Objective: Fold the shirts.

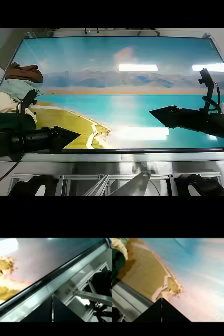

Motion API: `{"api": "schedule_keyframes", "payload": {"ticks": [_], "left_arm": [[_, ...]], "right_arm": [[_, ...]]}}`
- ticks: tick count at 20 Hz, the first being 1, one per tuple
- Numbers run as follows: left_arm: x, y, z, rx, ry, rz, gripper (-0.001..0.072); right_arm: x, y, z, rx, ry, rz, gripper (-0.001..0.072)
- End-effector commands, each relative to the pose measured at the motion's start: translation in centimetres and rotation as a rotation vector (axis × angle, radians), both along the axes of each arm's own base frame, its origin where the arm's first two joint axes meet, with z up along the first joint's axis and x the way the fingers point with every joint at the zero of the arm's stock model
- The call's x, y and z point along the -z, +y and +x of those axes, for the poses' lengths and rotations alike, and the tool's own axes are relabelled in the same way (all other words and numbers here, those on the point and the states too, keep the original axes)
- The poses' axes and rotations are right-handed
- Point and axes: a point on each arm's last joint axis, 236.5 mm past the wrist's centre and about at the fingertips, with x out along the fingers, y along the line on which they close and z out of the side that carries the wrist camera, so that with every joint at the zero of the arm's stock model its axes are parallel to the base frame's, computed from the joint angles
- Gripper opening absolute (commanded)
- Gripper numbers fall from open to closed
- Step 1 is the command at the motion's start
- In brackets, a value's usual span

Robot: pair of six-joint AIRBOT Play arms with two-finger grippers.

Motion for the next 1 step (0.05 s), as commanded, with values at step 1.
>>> {"api": "schedule_keyframes", "payload": {"ticks": [1], "left_arm": [[-0.01,-0.12,0.11,-0.003,-0.007,-0.003,0.0015]], "right_arm": [[0.14,0.17,-0.4,-0.019,0.002,-0.006,0.0017]]}}
